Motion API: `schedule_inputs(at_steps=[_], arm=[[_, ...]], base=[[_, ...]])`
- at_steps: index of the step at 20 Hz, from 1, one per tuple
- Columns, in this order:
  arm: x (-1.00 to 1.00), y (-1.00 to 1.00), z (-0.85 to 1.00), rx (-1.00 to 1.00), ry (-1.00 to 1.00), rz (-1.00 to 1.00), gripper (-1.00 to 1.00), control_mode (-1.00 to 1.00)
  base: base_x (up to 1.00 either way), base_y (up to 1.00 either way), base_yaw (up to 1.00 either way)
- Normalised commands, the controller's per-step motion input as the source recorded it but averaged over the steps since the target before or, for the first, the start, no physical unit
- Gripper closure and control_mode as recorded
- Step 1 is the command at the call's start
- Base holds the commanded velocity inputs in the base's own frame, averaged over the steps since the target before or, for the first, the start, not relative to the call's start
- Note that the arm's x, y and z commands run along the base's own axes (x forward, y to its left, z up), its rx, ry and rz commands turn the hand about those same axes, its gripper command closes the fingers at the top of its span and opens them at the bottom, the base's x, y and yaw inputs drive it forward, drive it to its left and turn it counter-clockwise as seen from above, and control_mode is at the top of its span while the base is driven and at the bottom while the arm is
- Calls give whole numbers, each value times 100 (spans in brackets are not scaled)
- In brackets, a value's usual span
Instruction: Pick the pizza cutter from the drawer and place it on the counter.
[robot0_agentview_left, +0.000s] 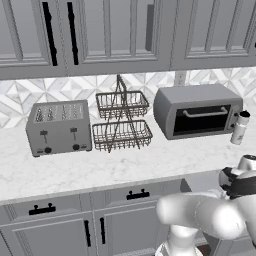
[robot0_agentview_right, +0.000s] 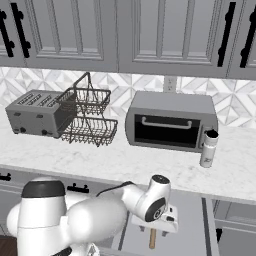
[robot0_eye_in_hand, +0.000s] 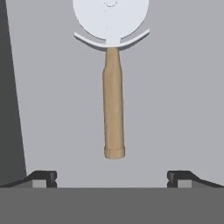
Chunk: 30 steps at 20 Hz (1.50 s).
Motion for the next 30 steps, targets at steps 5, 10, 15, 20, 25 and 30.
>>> schedule_inputs(at_steps=[5, 10, 15, 20, 25, 30], arm=[[12, 0, -22, 0, -6, 0, -100, -100], [0, 0, -28, 0, -3, 0, -100, -100], [3, 0, -20, 0, -3, 0, -100, -100], [4, 0, -20, 0, 0, 0, -100, -100], [12, 0, -8, 0, 0, 0, -100, -100], [11, 0, -13, 0, -1, 0, -100, -100]], base=[[0, 0, 0], [0, 0, 0], [0, 0, 0], [0, 0, 0], [0, 0, 0], [0, 0, 0]])
